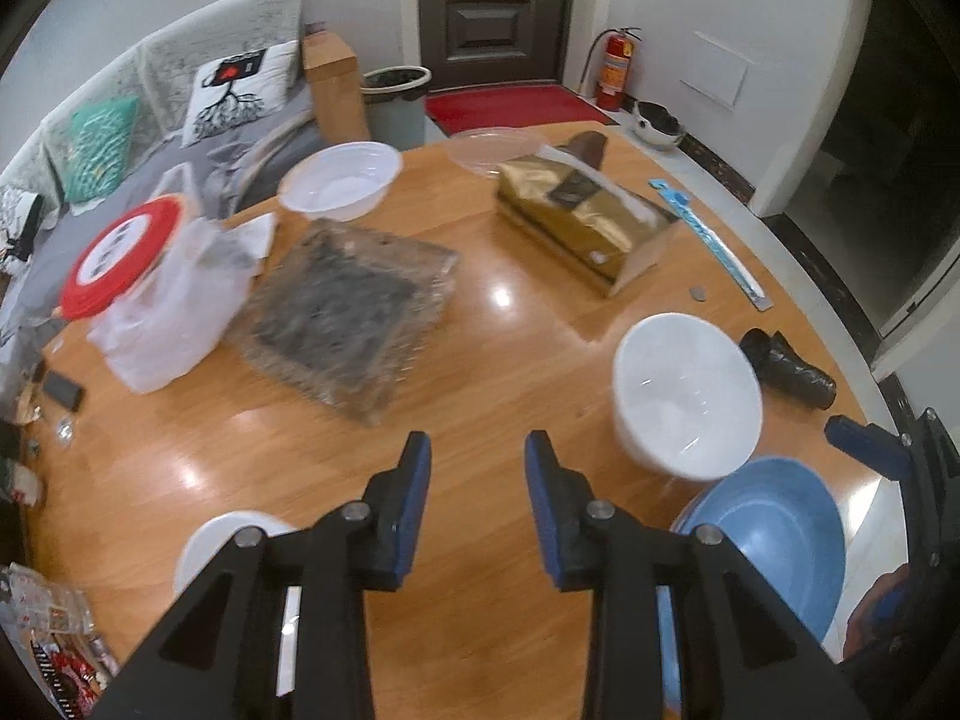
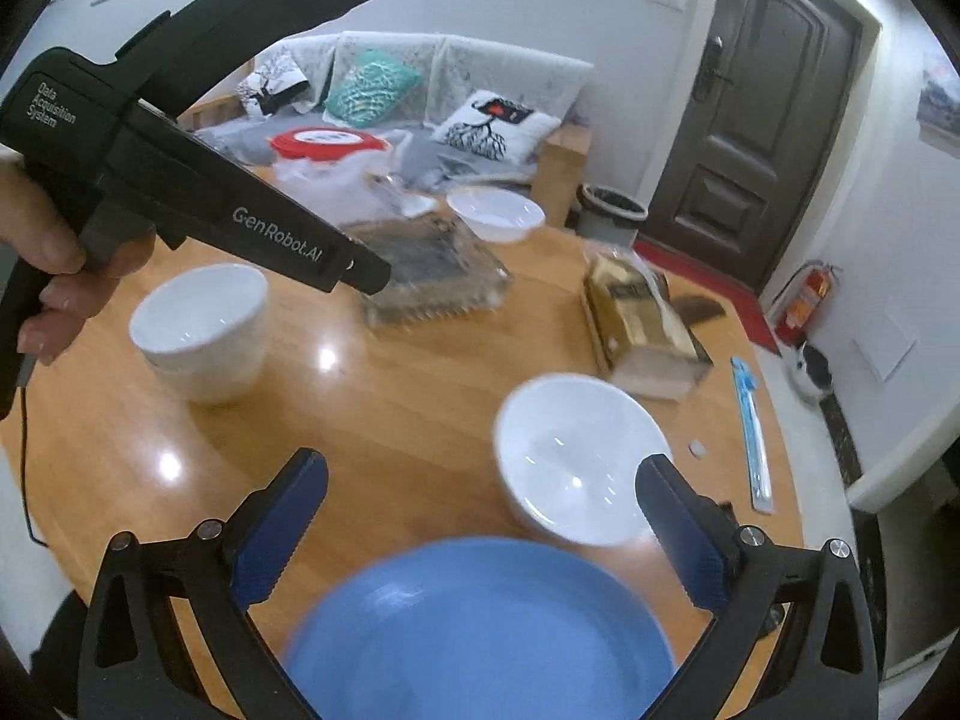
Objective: Organize plates and bowls
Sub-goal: 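Grasp the rim of the white bowl beside the tissue box with the left gripper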
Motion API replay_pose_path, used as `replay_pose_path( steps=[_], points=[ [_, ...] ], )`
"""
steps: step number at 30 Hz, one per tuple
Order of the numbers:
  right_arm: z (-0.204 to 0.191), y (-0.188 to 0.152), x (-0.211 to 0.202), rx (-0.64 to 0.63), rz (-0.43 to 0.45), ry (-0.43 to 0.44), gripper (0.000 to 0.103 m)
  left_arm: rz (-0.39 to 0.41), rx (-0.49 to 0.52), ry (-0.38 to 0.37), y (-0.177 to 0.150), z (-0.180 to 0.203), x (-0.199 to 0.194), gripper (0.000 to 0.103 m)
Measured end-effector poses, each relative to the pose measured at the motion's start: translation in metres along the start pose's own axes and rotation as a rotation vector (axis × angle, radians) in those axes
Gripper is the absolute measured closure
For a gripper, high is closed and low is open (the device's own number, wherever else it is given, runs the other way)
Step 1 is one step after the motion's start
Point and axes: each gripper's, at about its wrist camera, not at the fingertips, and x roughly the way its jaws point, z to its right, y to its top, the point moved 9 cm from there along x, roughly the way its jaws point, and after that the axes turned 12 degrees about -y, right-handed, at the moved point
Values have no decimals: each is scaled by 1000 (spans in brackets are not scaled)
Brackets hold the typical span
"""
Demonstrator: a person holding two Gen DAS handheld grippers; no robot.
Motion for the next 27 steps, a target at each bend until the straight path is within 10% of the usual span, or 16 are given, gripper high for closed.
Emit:
replay_pose_path(
  steps=[27],
  points=[
    [35,-48,119,81,-317,220,3,-134,31,-70,15,54,126,73]
  ],
)
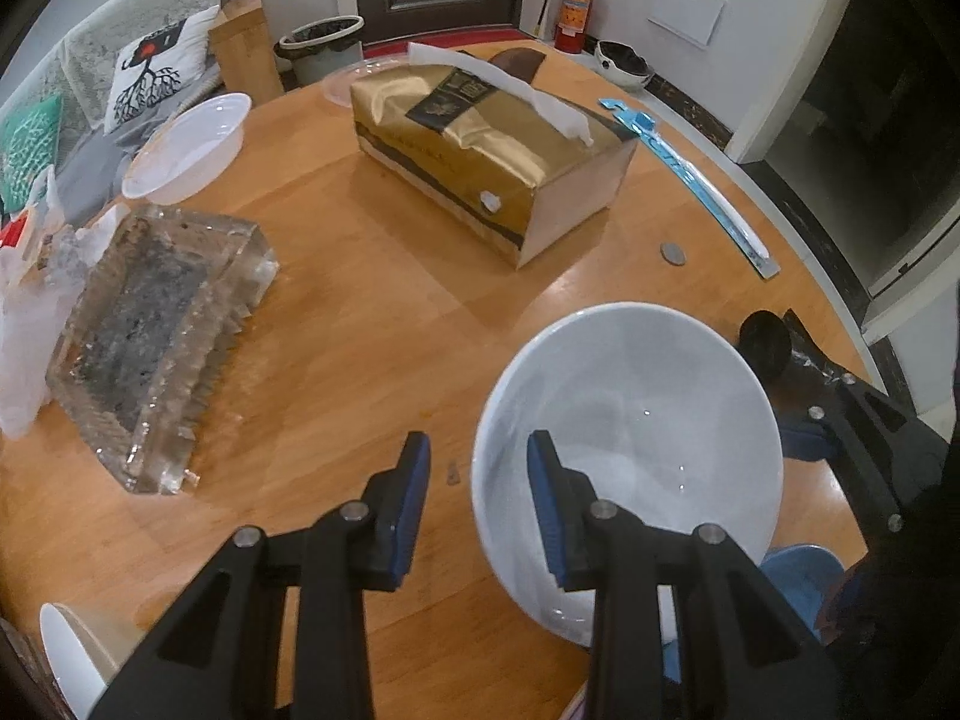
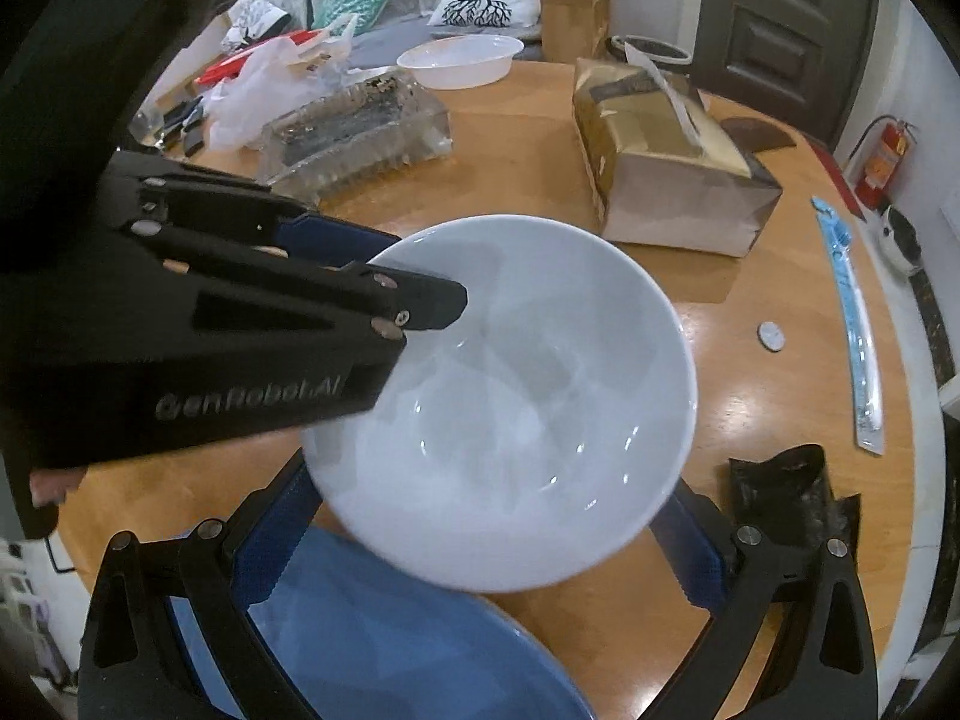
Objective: Organize plates and bowls
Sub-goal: 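Grasp the rim of the white bowl beside the tissue box with the left gripper, then lift the white bowl and carry it toward the stacked white bowls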
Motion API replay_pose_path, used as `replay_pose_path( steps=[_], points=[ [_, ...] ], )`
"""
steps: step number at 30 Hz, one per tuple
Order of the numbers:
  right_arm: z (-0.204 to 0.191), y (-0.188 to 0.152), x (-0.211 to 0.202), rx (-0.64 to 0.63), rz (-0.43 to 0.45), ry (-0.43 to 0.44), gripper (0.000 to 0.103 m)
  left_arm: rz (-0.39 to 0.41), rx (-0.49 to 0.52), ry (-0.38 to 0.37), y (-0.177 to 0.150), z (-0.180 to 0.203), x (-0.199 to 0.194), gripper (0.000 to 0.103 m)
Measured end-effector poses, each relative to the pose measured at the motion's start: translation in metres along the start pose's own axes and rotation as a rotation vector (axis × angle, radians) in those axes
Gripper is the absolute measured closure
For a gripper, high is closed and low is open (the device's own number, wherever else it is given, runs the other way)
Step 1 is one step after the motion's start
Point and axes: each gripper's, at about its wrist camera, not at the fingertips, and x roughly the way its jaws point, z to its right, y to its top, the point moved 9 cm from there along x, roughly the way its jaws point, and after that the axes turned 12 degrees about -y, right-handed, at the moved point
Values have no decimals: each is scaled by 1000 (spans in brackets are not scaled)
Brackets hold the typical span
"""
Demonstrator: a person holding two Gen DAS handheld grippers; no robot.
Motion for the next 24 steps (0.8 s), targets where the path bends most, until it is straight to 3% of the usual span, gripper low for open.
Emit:
replay_pose_path(
  steps=[7,24],
  points=[
    [0,8,11,6,-7,-6,6,-14,-4,-1,0,3,16,88],
    [-3,11,-4,-15,36,-48,10,9,6,14,-1,5,-4,89]
  ],
)
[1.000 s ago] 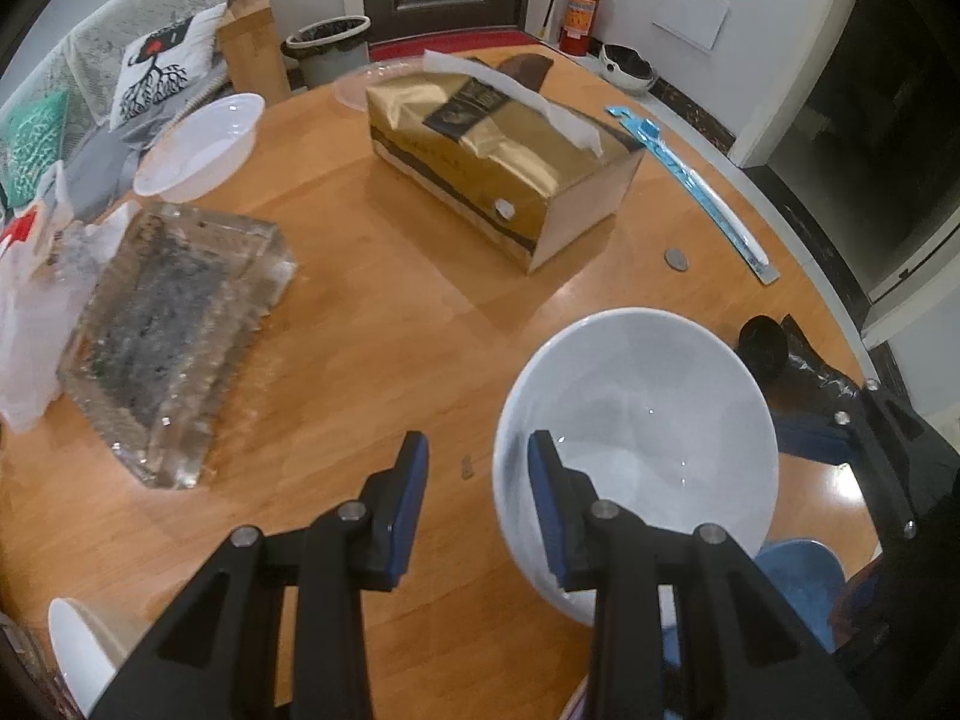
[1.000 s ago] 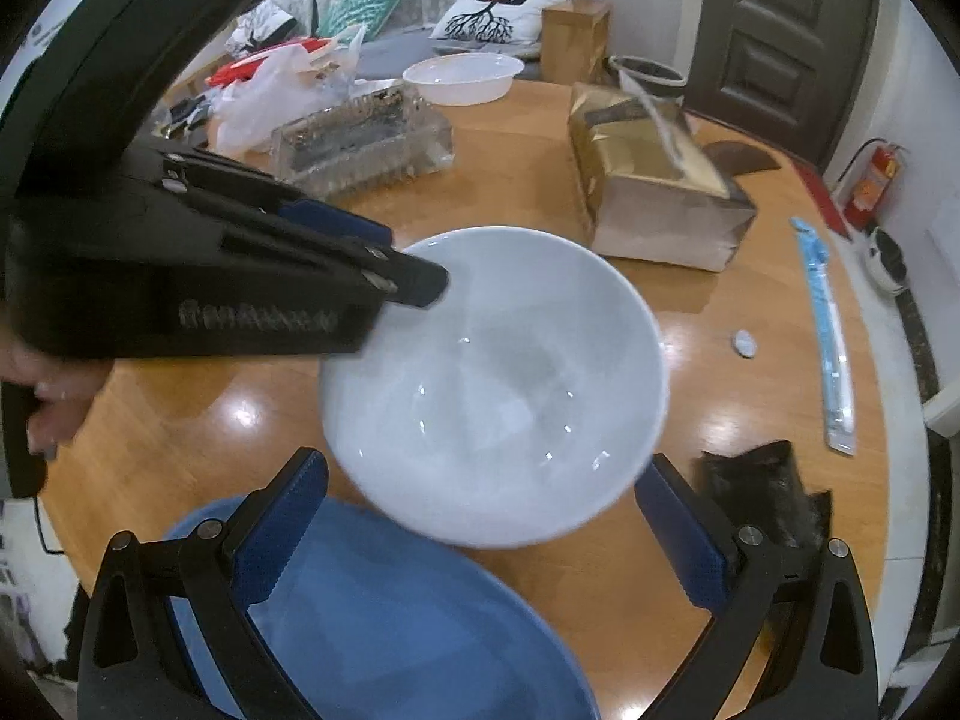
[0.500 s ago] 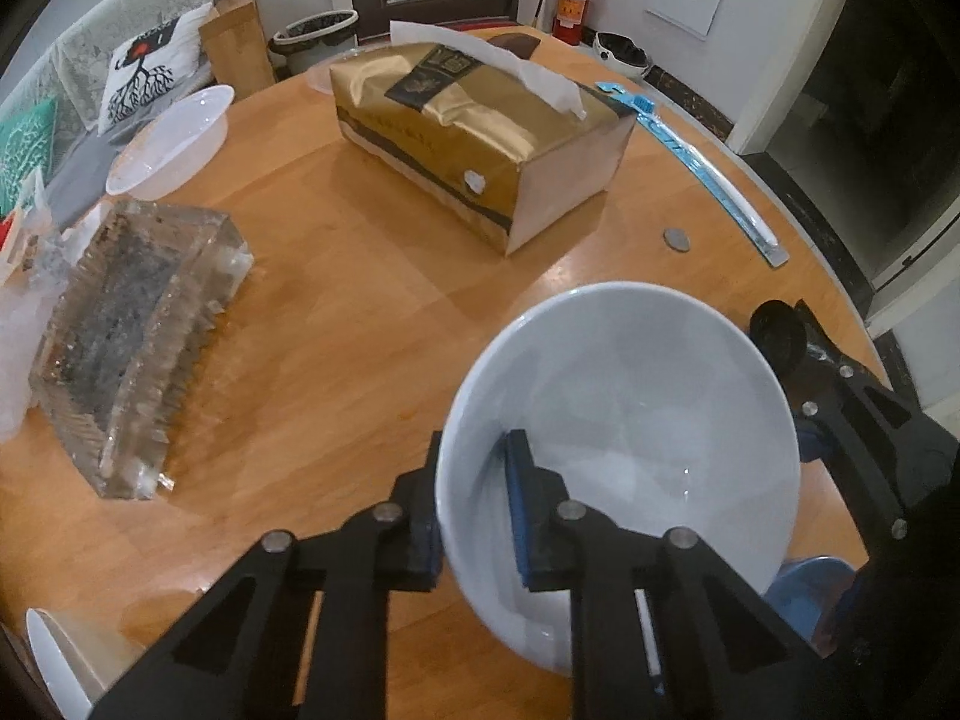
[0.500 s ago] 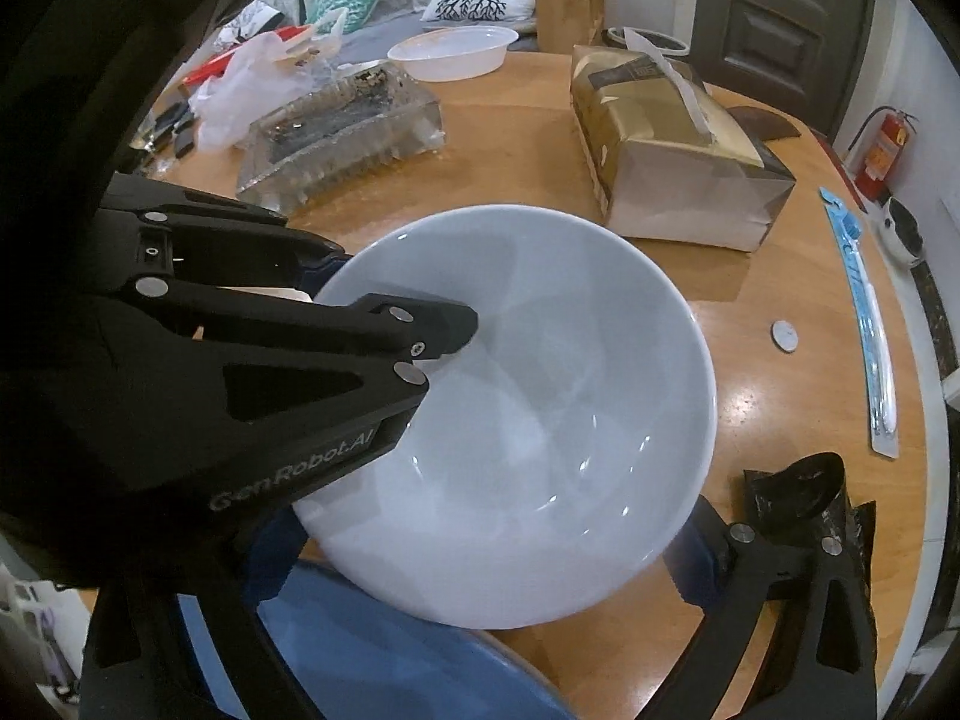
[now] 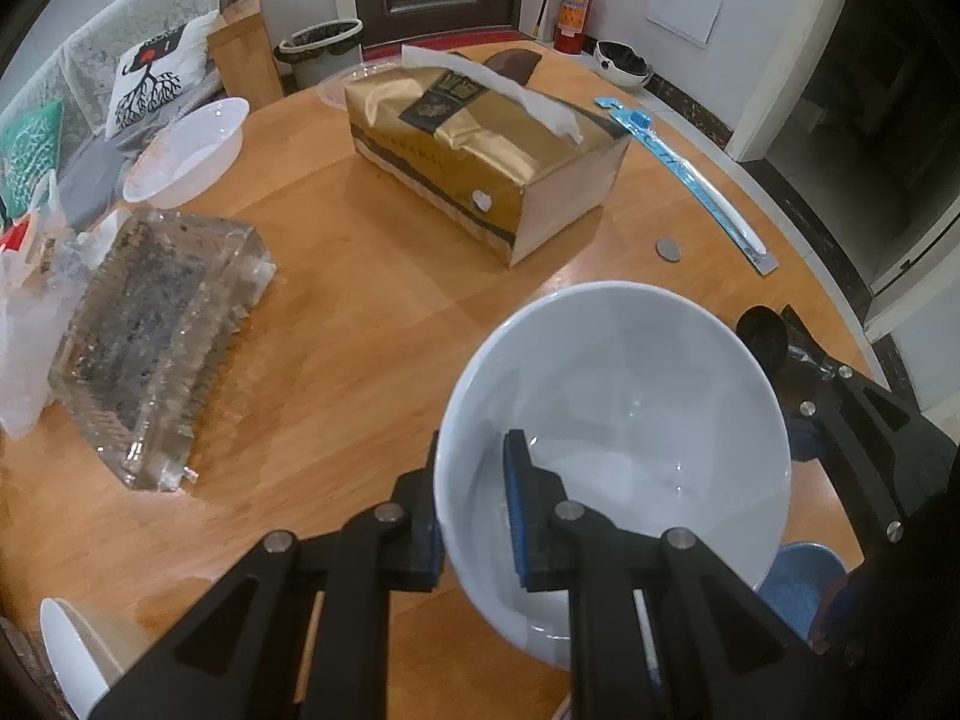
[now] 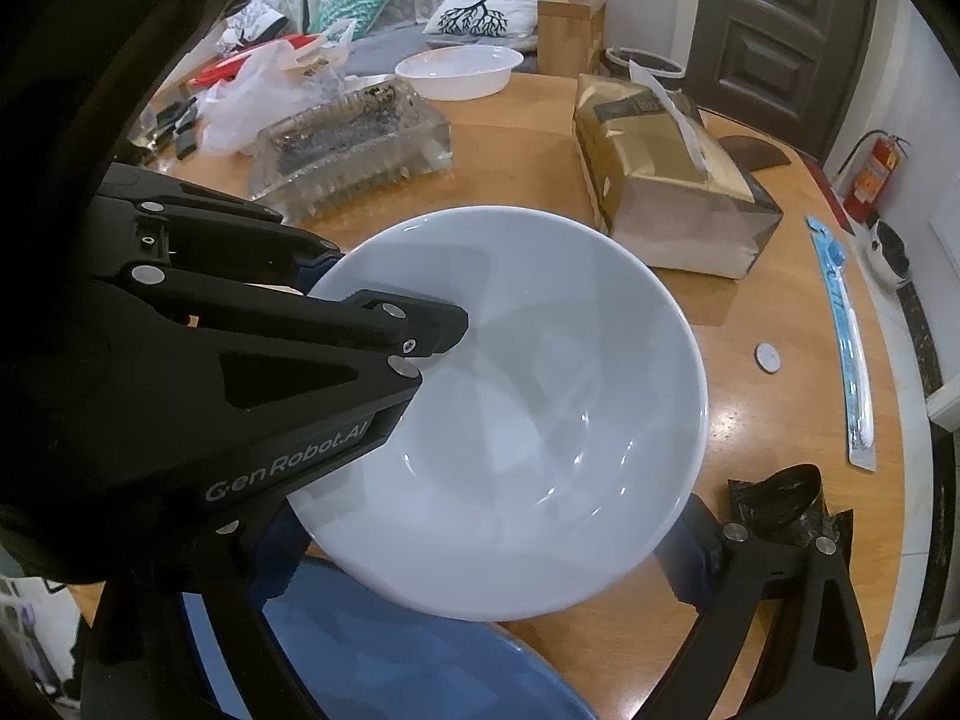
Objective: Organize plates and bowls
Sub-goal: 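Lift the white bowl and carry it toward the stacked white bowls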
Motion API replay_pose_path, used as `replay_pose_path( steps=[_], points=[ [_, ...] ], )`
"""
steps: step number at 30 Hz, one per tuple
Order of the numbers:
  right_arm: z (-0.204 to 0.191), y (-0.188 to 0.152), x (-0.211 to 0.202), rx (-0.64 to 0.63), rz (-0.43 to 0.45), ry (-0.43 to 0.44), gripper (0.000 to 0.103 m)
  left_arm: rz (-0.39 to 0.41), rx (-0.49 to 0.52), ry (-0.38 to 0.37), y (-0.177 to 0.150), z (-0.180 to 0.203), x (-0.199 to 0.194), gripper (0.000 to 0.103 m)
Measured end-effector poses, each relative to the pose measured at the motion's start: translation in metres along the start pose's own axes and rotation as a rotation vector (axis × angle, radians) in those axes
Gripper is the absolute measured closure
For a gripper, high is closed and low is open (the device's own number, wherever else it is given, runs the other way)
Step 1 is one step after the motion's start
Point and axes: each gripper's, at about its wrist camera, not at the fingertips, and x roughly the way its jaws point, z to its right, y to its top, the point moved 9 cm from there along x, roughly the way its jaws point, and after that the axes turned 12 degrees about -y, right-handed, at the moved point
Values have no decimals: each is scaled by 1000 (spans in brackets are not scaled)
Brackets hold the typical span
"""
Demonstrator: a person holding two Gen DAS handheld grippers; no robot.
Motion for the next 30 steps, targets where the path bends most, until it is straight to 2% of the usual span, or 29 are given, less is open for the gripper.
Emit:
replay_pose_path(
  steps=[15,30],
  points=[
    [-17,7,-41,-25,50,-21,10,31,3,5,-10,9,-40,89],
    [-60,19,-83,-72,101,-17,9,74,-5,54,-39,-8,-98,89]
  ],
)
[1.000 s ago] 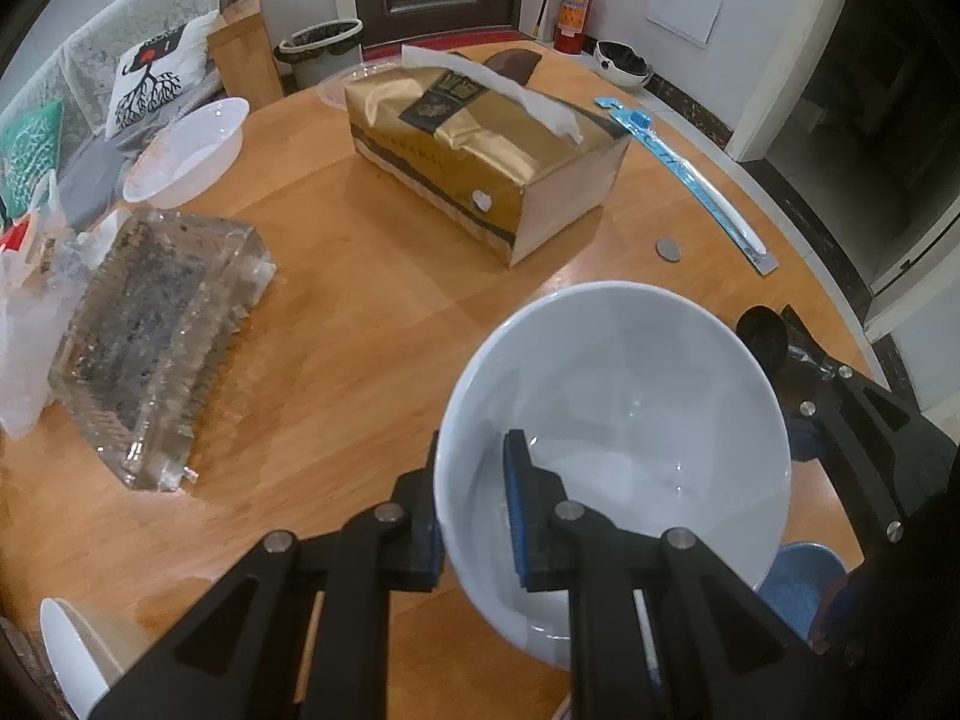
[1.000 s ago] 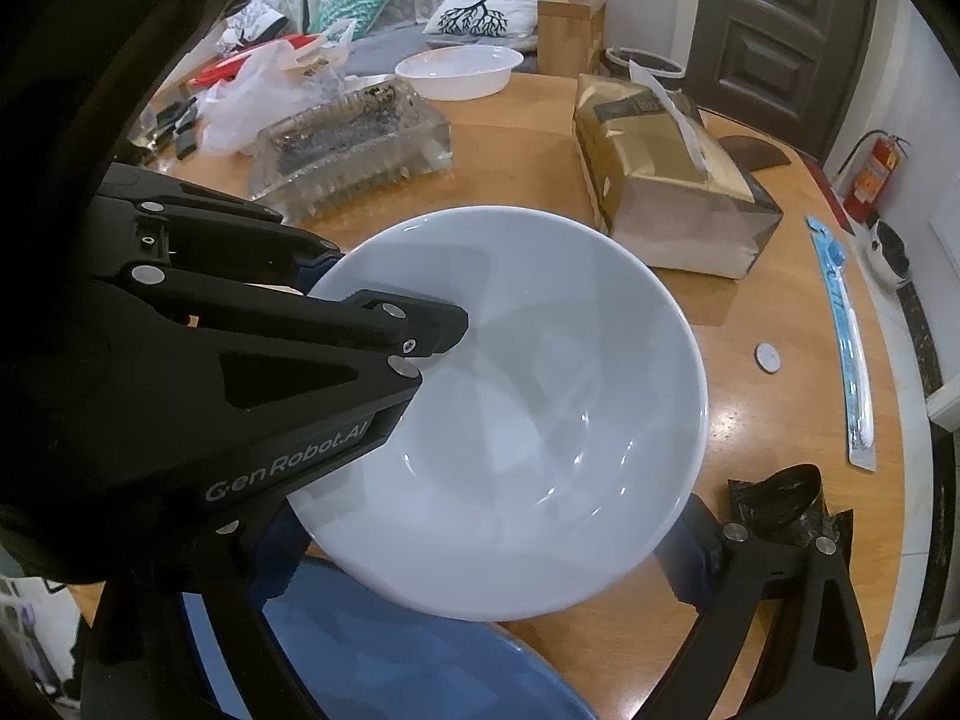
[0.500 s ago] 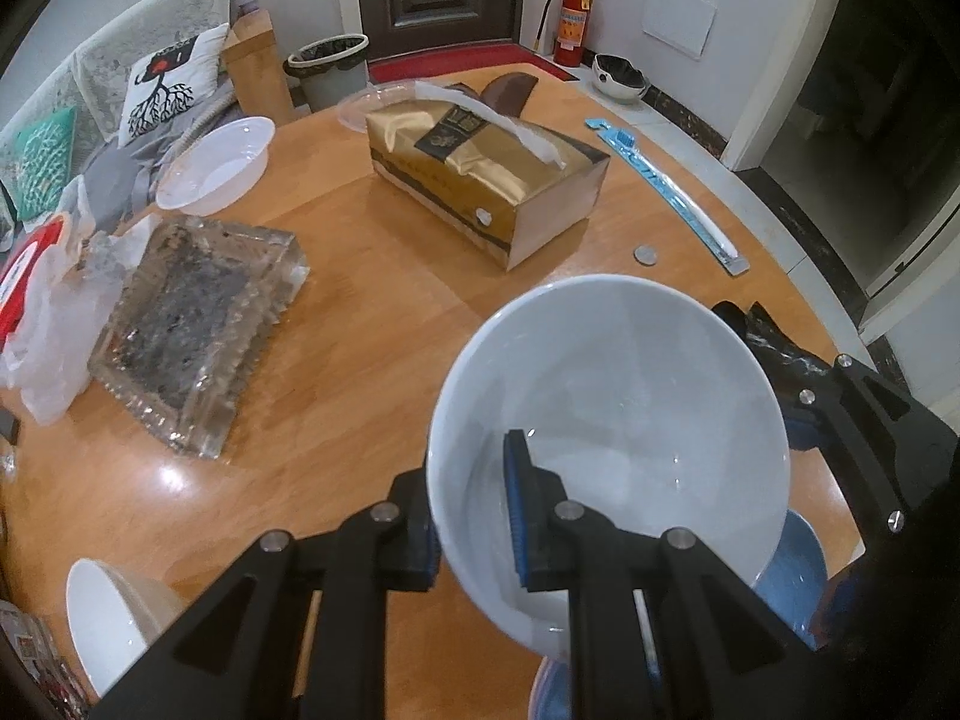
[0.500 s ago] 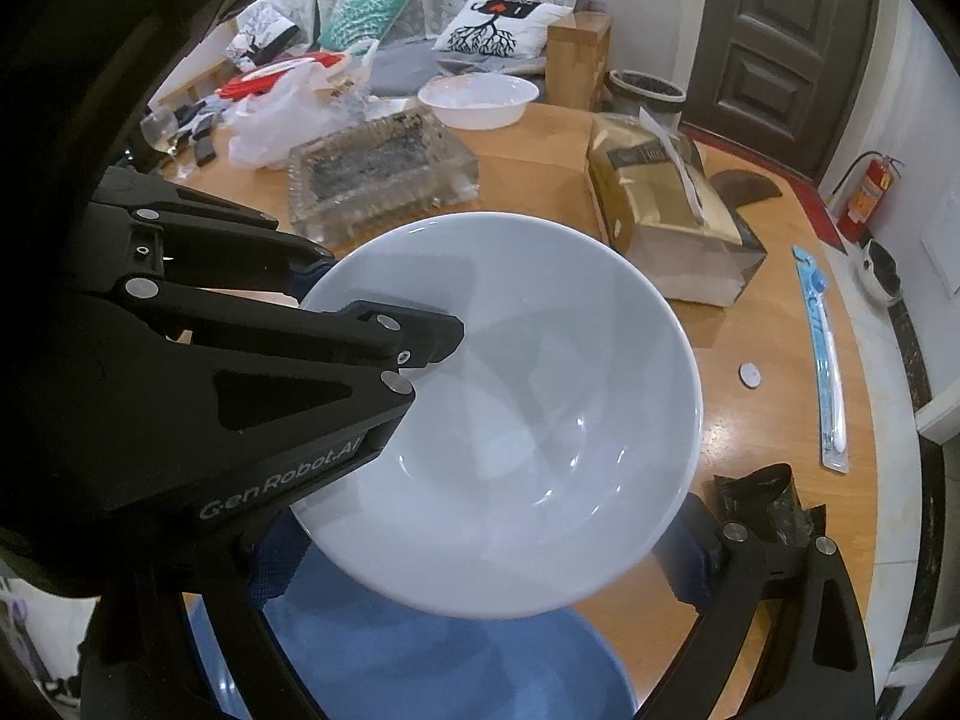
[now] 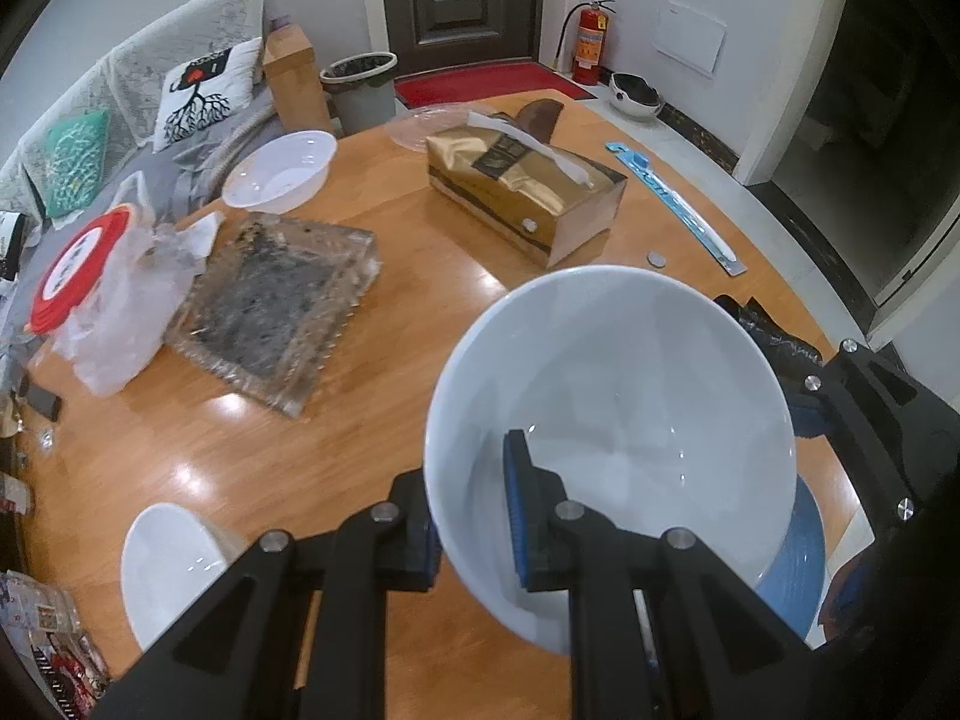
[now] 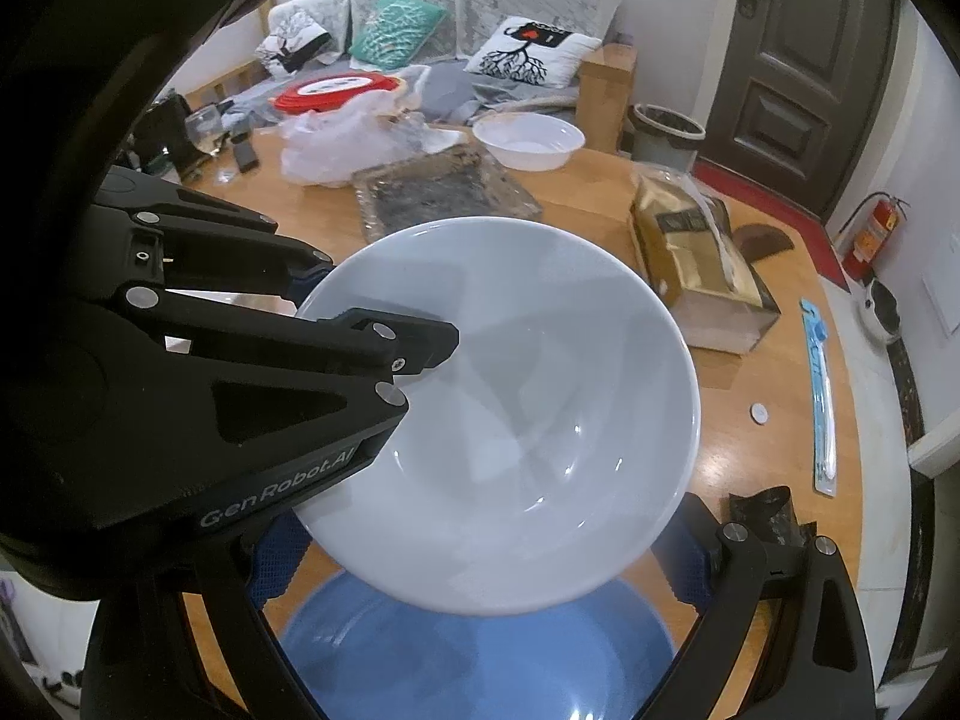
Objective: Organize plates and bowls
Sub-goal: 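Lift the white bowl and carry it toward the stacked white bowls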
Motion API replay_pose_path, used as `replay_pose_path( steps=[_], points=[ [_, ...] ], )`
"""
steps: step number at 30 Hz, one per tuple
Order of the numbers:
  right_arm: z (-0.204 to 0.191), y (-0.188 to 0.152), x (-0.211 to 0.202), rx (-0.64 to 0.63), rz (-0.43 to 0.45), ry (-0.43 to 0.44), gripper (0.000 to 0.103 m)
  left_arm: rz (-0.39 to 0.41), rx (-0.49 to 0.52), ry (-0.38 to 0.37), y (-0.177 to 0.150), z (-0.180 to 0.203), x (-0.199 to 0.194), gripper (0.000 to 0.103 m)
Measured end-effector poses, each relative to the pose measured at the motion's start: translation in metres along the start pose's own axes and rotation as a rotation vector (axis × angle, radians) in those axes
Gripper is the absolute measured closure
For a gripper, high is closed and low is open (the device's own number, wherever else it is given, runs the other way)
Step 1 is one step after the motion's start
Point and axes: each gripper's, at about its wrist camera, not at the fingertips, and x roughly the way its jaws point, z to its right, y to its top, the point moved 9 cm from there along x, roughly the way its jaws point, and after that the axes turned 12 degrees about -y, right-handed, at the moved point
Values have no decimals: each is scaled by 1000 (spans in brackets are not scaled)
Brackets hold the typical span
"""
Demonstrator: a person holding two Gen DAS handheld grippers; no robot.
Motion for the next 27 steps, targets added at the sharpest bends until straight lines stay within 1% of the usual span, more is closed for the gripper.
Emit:
replay_pose_path(
  steps=[13,27],
  points=[
    [-47,22,-15,-50,24,11,9,21,-29,16,-22,-35,-38,89],
    [-100,44,-8,-95,26,42,10,44,-88,22,-42,-89,-64,89]
  ],
)
